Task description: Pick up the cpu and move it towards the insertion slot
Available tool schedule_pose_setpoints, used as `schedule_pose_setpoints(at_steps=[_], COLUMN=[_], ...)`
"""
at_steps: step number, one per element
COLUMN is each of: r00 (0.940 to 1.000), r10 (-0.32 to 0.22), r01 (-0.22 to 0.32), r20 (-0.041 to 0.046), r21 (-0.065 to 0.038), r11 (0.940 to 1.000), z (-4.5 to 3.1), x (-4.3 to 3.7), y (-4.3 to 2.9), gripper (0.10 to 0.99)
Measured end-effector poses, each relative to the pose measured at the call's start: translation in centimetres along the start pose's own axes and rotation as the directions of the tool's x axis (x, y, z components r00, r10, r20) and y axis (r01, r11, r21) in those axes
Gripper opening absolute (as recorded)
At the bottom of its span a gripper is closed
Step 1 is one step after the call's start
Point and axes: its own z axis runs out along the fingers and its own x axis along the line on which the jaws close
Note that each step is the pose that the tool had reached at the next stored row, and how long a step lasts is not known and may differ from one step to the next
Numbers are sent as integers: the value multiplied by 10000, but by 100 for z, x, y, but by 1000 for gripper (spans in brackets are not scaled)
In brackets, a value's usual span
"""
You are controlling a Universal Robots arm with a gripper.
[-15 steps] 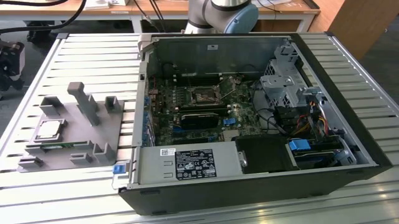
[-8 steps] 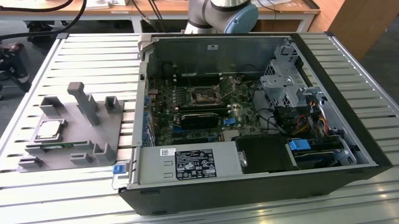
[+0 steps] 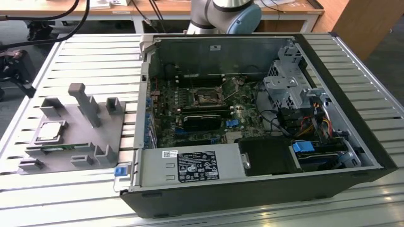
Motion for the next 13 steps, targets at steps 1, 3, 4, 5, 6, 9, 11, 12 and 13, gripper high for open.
schedule_pose_setpoints(at_steps=[1,3,4,5,6,9,11,12,13], r00=[10000,10000,10000,10000,10000,10000,10000,10000,10000], r10=[0,0,0,0,0,0,1,2,1], r01=[0,0,0,0,0,0,-1,-2,-1], r20=[0,0,0,0,0,-1,0,1,1], r21=[1,1,1,1,1,1,1,1,1], r11=[10000,10000,10000,10000,10000,10000,10000,10000,10000], z=[12,32,41,52,62,98,127,142,157], x=[2,5,5,6,6,7,10,11,12], y=[0,-1,-1,-2,-2,-4,-7,-9,-11], gripper=[647,647,647,647,647,647,647,647,647])
